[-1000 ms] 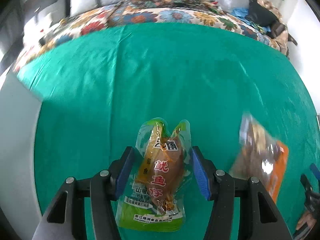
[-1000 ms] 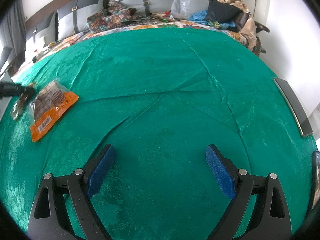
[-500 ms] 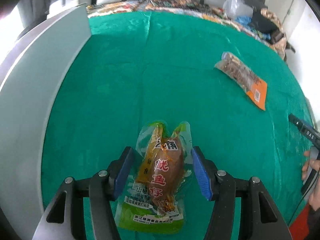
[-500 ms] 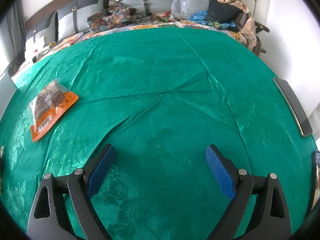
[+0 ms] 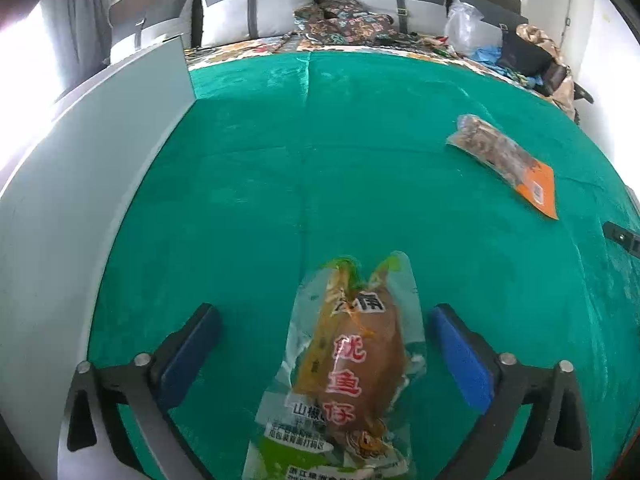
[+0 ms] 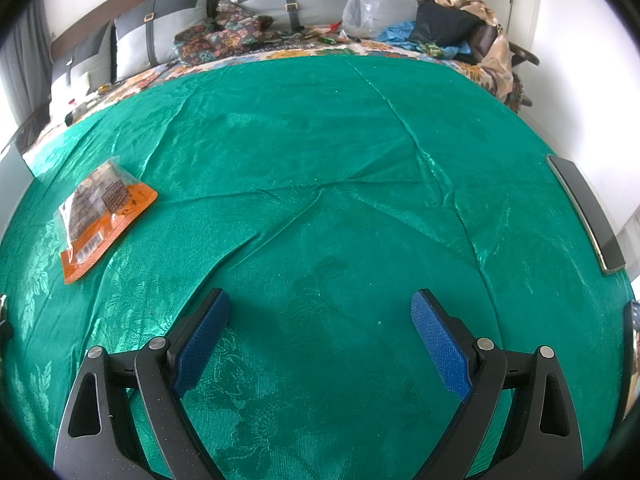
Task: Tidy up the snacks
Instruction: 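Grasp the green-labelled braised fish snack with the left gripper, then grasp the orange-bottomed nut bag with the right gripper while the left holds the fish snack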
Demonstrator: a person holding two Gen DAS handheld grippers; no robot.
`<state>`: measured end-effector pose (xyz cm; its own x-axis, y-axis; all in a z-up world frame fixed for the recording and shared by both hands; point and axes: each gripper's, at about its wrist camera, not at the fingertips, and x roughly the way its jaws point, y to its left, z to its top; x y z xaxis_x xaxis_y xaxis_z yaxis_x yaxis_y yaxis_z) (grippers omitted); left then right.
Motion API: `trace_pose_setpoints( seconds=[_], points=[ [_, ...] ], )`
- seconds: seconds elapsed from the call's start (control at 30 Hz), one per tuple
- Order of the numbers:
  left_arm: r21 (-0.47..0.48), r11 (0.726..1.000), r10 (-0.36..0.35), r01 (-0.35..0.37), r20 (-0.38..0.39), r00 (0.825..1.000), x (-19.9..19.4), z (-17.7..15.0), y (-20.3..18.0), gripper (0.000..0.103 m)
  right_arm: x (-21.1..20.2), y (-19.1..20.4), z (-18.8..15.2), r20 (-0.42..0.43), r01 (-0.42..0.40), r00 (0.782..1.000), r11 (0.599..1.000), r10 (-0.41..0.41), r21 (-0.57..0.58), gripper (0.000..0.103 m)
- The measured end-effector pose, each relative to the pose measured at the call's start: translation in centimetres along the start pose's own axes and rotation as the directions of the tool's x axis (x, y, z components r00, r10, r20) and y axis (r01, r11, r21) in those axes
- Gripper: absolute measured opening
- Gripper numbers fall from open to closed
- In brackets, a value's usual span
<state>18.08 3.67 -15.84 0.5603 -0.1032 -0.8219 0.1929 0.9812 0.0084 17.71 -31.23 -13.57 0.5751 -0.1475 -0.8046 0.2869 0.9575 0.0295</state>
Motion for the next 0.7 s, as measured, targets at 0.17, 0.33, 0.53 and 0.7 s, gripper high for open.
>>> trace_pose_setpoints(
  seconds=[0.17,0.33,0.53,0.7],
  points=[
    [-0.001,1.000,0.006,-0.006,0.013,1.000,0.1,0.4,-0.4,0.103,0.0,0.0,0.0,0.000,0.000,1.000,1.000,0.000,0.000,0.094],
    [-0.002,1.000,0.004,-0.004,0.012,1.000,0.2,0.5,-0.5,0.103,0.0,0.0,0.0,0.000,0.000,1.000,1.000,0.000,0.000,0.094],
    [-0.002,1.000,0.004,-0.004,0.012,1.000,0.2,0.5,-0.5,0.103,0.1,0.1,0.3,-0.010,-0.021,1.000,0.999,0.020,-0.027,0.093],
    [-0.001,1.000,0.004,-0.004,0.011,1.000,0.3,0.7,-0.8,0.103,-1.2,3.0,3.8,-0.003,-0.263,0.965,0.960,0.264,-0.100,0.093]
  ],
)
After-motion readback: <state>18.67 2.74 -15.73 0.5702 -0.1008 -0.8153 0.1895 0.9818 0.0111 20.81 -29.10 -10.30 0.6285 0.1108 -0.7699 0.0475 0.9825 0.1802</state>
